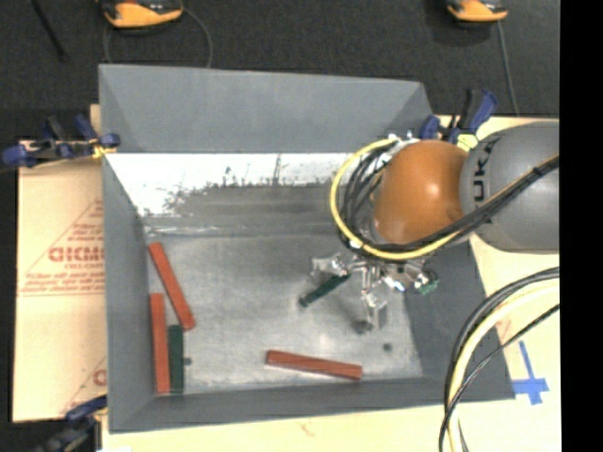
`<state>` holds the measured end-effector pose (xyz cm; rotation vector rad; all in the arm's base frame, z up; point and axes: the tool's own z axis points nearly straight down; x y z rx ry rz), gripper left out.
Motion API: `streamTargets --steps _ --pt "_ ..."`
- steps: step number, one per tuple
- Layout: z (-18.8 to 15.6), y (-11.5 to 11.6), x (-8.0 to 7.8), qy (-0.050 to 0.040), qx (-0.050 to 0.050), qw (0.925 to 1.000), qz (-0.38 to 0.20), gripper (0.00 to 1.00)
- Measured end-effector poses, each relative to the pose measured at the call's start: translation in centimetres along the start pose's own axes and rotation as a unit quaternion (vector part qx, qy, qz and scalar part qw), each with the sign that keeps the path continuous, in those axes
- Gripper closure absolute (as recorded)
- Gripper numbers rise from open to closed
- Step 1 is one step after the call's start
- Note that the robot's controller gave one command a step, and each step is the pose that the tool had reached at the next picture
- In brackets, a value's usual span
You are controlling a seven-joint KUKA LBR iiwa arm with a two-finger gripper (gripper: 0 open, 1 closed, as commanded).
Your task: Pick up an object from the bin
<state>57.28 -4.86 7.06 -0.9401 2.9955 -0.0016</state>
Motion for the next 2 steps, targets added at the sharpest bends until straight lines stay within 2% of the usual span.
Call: streamTargets --steps 1,2 --pt "0.0 0.1 -0.1 -0.0005 -0.001 1.0000 0.002 1.00" --pt "-15.1 -3.1 -2.7 -0.0046 0.004 0.9999 -0.009 1.00"
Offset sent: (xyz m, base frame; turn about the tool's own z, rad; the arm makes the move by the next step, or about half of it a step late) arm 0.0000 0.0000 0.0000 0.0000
